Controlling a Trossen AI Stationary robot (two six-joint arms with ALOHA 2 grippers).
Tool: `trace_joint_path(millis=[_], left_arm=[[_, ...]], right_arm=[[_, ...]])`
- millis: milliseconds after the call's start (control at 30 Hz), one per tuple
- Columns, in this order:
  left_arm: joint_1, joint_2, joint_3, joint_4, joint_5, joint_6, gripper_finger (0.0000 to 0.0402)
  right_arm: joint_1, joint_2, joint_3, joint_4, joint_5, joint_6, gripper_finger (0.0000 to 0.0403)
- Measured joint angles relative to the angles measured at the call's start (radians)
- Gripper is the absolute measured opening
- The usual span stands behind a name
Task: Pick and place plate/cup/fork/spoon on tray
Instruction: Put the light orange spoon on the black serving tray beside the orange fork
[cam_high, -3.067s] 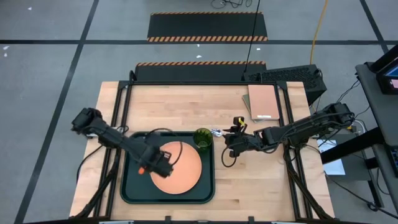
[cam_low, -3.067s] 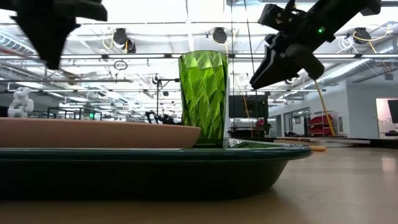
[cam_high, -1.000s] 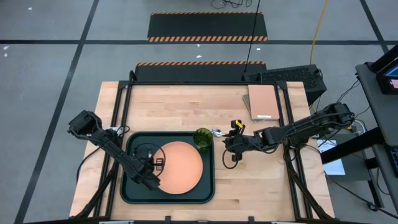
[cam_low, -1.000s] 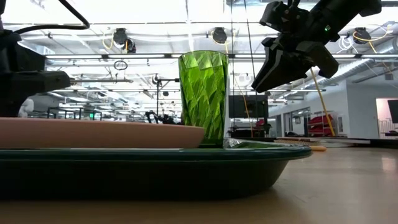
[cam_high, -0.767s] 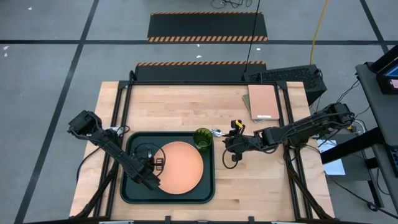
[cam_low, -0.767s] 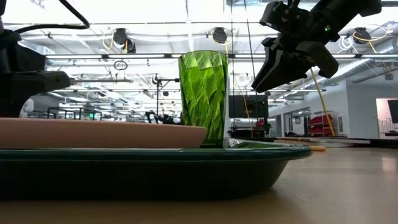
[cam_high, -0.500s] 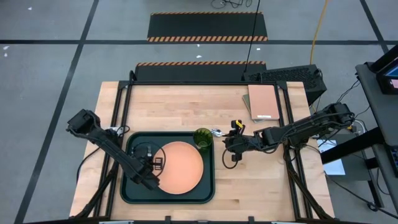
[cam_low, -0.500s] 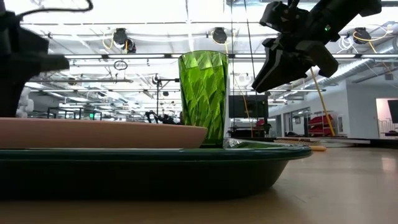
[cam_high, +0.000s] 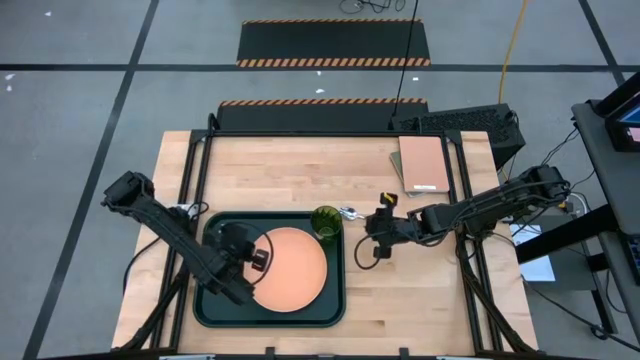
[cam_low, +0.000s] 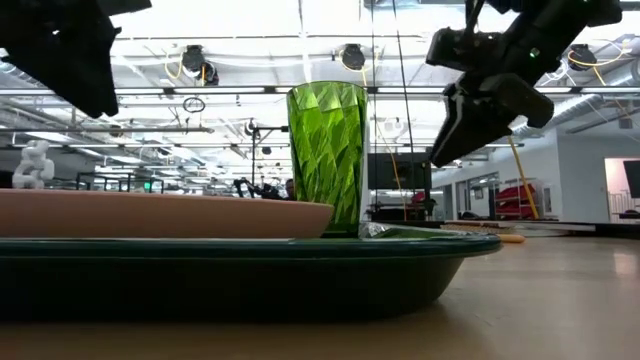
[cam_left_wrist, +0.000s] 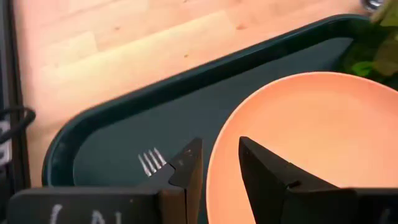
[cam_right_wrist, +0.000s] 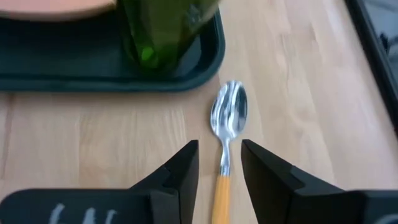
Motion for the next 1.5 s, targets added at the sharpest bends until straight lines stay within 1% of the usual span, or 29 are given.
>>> trace_joint_path(millis=[100,200,367,500,600,667,767,900,1000,1200,1267,1333,1500], left_arm=[[0.02,0.0,0.0,-0.001,-0.005,0.044,0.0108],[0.043,-0.02,0.0,0.004,-0.008,0.102,0.0108],[0.082,-0.076,0.0,0.036,-0.016,0.204,0.0108],[0.094,-0.108,0.0,0.07,-0.075,0.275,0.0108],[0.094,-0.111,0.0,0.098,-0.139,0.308,0.0108],[0.094,-0.11,0.0,0.118,-0.164,0.348,0.0108],[0.105,-0.11,0.0,0.147,-0.192,0.395,0.0108],[0.127,-0.11,0.0,0.179,-0.224,0.461,0.0108],[0.148,-0.11,0.0,0.195,-0.231,0.509,0.0108],[0.2,-0.11,0.0,0.244,-0.238,0.618,0.0108],[0.217,-0.11,0.0,0.245,-0.238,0.637,0.0108],[0.235,-0.11,0.0,0.252,-0.238,0.652,0.0108],[0.263,-0.11,0.0,0.298,-0.238,0.715,0.0108]], right_arm=[[0.0,0.0,-0.001,-0.013,0.0,0.045,0.0129],[-0.002,0.0,-0.029,0.012,0.005,0.069,0.0139],[-0.042,0.0,-0.113,0.107,0.003,0.071,0.0155],[-0.098,0.0,-0.189,0.211,-0.005,0.052,0.0166],[-0.14,0.001,-0.257,0.34,-0.077,0.031,0.0172],[-0.167,0.001,-0.298,0.427,-0.124,0.021,0.0174],[-0.2,0.001,-0.329,0.48,-0.167,0.016,0.0174],[-0.218,0.025,-0.382,0.619,-0.189,-0.008,0.0174],[-0.217,0.066,-0.416,0.736,-0.214,-0.015,0.0174],[-0.217,0.17,-0.425,0.803,-0.204,-0.025,0.0171],[-0.217,0.196,-0.425,0.831,-0.204,-0.018,0.0164],[-0.217,0.21,-0.424,0.84,-0.204,-0.009,0.0146],[-0.217,0.21,-0.424,0.836,-0.209,-0.002,0.0073]])
